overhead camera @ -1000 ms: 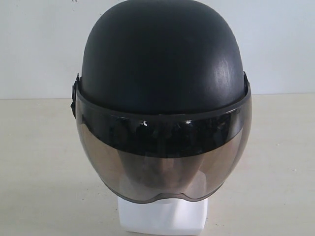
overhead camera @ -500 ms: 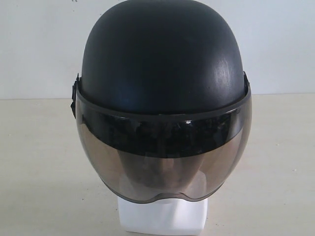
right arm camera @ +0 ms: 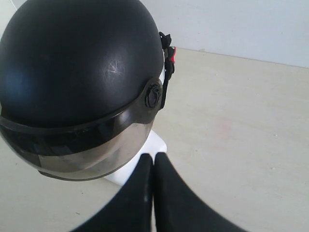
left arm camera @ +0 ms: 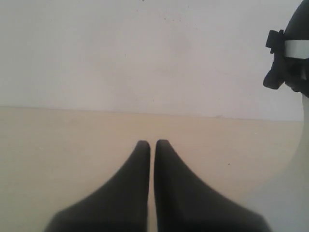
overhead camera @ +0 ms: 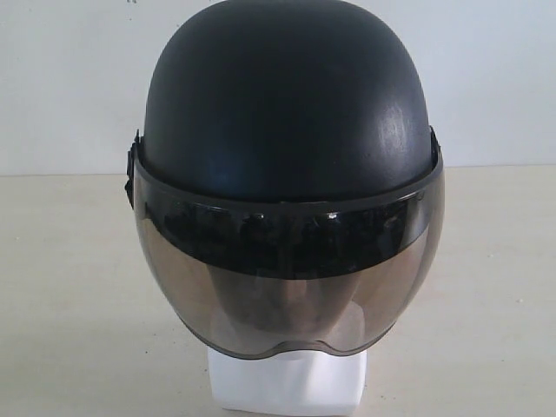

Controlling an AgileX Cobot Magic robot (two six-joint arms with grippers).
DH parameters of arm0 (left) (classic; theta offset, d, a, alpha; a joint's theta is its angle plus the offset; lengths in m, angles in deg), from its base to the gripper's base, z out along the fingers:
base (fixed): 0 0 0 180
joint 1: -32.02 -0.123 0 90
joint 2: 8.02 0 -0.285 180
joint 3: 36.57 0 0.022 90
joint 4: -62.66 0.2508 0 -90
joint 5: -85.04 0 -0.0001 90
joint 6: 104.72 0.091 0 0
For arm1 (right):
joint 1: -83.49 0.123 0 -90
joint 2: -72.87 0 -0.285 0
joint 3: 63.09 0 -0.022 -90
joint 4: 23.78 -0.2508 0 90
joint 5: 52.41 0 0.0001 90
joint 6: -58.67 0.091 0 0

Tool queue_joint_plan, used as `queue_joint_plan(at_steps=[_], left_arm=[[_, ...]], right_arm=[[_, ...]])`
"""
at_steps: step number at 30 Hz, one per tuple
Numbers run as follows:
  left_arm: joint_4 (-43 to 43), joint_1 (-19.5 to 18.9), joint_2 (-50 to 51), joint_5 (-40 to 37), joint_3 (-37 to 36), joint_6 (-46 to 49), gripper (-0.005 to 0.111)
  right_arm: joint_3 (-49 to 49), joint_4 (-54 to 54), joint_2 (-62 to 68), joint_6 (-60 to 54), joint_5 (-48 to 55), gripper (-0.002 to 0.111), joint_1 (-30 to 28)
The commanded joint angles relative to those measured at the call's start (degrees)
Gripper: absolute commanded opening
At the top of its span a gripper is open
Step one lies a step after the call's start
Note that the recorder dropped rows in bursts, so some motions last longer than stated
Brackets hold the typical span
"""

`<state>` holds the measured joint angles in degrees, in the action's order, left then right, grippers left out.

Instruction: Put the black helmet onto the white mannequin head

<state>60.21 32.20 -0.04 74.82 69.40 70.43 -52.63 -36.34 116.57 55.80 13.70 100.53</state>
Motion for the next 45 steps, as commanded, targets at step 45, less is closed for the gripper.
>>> queue_joint_plan(at_steps=[45], left_arm=[[-1.41, -4.61, -0.19, -7.12, -3.19, -0.46, 0.004]], right_arm=[[0.13, -0.32, -0.23, -0.22, -0.17, 0.0, 0.07]])
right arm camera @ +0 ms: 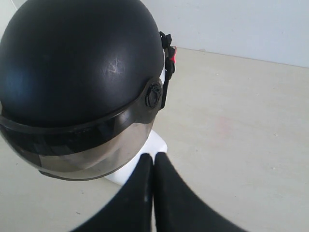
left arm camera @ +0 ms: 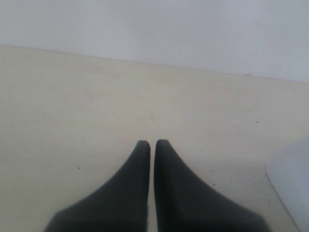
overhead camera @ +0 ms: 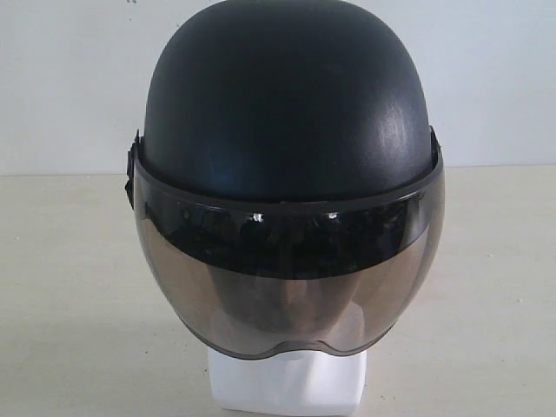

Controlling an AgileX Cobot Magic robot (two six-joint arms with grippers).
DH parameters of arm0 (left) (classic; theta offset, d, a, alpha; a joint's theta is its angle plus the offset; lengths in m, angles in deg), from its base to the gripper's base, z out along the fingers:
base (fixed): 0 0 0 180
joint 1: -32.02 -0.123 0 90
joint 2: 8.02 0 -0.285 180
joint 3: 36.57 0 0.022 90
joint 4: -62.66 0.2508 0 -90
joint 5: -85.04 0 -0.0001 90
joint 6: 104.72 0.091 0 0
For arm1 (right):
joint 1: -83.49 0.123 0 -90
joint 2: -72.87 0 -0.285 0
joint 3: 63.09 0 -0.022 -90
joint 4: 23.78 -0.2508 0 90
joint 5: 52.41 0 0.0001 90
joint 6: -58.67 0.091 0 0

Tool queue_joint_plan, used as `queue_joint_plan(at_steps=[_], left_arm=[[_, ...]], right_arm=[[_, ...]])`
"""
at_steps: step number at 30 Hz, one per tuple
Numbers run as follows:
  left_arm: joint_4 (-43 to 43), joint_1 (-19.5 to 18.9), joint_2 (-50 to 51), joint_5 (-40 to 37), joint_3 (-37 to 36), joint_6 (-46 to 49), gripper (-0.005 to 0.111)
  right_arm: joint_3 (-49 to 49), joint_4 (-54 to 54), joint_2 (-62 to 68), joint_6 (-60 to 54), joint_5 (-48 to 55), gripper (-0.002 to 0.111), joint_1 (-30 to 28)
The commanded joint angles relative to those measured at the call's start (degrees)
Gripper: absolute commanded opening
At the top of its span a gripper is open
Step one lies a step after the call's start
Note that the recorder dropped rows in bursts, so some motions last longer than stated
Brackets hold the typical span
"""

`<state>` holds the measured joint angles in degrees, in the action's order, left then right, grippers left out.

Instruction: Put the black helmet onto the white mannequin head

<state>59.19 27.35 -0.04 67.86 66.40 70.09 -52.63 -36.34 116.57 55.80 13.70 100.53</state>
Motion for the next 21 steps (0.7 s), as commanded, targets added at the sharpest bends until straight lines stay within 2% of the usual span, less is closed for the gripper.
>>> queue_joint_plan(at_steps=[1, 14, 17, 21], left_arm=[[-0.39, 0.24, -0.19, -0.17, -0.18, -0.13, 0.004], [-0.41, 0.24, -0.19, -0.27, -0.18, -0.13, 0.004], [-0.41, 0.24, -0.19, -0.27, -0.18, -0.13, 0.004], [-0.41, 0.24, -0.19, -0.27, -0.18, -0.13, 0.004]], right_arm=[[0.13, -0.32, -0.23, -0.22, -0.17, 0.0, 0.07], [0.13, 0.02, -0.23, -0.54, -1.34, 0.0, 0.07], [0.94, 0.49, 0.13, -1.97, -7.46, 0.0, 0.07], [8.24, -0.48, -2.8, -4.78, -22.99, 0.0, -4.61]])
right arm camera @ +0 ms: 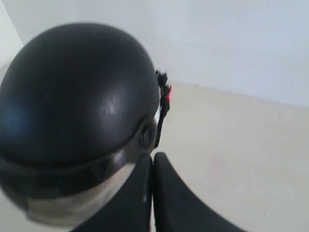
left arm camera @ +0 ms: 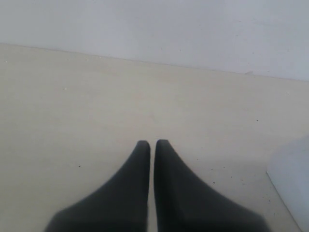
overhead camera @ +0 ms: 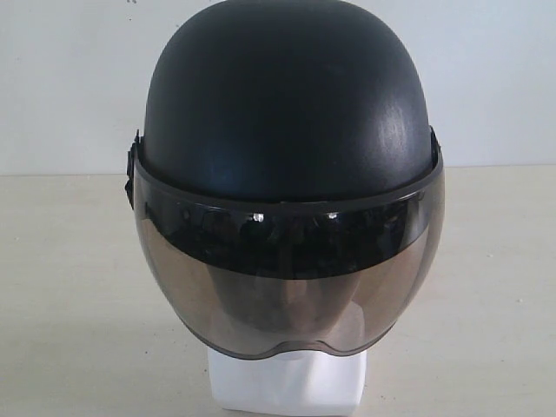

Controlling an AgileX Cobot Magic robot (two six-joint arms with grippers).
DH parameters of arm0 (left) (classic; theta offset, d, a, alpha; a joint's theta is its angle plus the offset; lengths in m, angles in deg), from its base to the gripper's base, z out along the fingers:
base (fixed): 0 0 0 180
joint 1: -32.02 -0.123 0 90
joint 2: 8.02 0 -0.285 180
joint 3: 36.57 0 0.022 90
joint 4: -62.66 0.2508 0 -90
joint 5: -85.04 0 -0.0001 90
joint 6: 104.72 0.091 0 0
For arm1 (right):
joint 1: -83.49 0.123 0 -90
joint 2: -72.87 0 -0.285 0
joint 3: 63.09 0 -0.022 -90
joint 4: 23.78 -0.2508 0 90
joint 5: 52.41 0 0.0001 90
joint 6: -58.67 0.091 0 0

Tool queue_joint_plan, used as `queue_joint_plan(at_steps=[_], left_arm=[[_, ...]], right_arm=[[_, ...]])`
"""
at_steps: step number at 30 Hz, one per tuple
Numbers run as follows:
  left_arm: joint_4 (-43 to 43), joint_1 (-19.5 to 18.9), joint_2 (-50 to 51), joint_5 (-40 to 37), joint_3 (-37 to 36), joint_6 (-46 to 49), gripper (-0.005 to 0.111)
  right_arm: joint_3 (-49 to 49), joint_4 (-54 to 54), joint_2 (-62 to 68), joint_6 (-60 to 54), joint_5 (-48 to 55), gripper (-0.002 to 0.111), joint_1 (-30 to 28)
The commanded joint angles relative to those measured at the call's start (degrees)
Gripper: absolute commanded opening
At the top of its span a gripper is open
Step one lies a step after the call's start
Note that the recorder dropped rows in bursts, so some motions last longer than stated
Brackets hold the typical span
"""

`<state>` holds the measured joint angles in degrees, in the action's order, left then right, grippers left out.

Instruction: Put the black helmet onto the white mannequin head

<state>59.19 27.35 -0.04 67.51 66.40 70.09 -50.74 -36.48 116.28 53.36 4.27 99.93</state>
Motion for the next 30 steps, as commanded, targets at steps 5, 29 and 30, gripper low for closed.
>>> queue_joint_plan(at_steps=[5, 29, 30], left_arm=[[-0.41, 0.24, -0.19, 0.1, -0.18, -0.03, 0.004], [-0.41, 0.24, -0.19, 0.1, -0.18, 0.11, 0.004], [-0.41, 0.24, -0.19, 0.1, -0.18, 0.11, 0.004]], right_arm=[[21.55, -4.95, -9.84, -2.34, -27.12, 0.0, -11.64], [64.87, -10.92, -35.62, -2.03, -50.36, 0.0, -18.58], [64.87, -10.92, -35.62, -2.03, -50.45, 0.0, -18.58]])
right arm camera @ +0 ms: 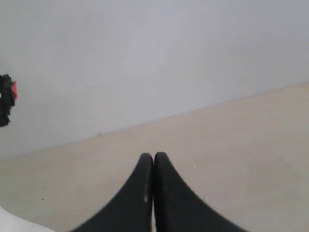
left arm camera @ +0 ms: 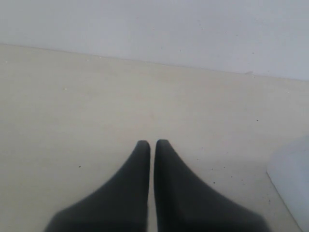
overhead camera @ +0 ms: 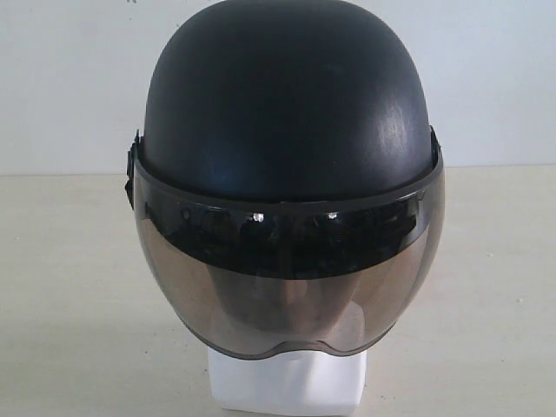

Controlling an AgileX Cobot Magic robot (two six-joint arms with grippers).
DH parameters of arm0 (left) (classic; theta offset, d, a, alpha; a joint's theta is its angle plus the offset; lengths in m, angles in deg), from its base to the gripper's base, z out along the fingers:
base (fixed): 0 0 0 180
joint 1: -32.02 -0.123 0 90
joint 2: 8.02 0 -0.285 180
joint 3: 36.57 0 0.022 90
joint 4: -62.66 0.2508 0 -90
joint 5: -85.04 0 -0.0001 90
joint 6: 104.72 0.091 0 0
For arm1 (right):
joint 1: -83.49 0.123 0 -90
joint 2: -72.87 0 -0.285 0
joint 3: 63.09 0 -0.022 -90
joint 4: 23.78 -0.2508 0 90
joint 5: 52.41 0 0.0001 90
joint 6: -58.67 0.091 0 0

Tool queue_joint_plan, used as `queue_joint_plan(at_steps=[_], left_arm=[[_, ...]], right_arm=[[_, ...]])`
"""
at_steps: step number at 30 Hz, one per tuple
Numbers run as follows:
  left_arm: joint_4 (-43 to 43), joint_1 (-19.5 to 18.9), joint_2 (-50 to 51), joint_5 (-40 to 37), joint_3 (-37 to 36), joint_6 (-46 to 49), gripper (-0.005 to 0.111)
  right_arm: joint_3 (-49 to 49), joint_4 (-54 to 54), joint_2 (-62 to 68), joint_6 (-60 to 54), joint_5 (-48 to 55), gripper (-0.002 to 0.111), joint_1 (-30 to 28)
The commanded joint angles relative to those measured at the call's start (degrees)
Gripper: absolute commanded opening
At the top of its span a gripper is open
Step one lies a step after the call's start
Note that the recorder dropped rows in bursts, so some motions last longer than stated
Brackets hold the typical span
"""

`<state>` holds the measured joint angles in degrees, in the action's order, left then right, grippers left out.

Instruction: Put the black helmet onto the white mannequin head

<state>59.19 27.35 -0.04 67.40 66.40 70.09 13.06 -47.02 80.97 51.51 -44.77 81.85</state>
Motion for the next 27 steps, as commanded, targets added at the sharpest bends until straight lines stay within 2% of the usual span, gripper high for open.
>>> queue_joint_plan(at_steps=[1, 10, 14, 18, 23, 27], left_arm=[[-0.41, 0.24, -0.19, 0.21, -0.18, 0.11, 0.004], [-0.41, 0.24, -0.19, 0.21, -0.18, 0.11, 0.004], [-0.41, 0.24, -0.19, 0.21, -0.18, 0.11, 0.004], [-0.41, 0.24, -0.19, 0.21, -0.18, 0.11, 0.004], [-0.41, 0.24, -0.19, 0.21, -0.18, 0.11, 0.004], [-0.41, 0.24, -0.19, 0.21, -0.18, 0.11, 0.004]], right_arm=[[1.06, -0.38, -0.31, -0.18, -1.41, 0.0, -0.51], [1.06, 0.95, -0.31, 0.23, -0.62, 0.0, -0.51], [1.06, 15.92, -0.31, 5.65, -0.09, 0.0, -0.51], [1.06, 24.79, -0.31, 10.0, 4.61, 0.0, -0.51], [1.06, 25.55, -0.31, 9.59, 11.04, 0.0, -0.51], [1.06, 25.55, -0.31, 9.59, 11.21, 0.0, -0.51]])
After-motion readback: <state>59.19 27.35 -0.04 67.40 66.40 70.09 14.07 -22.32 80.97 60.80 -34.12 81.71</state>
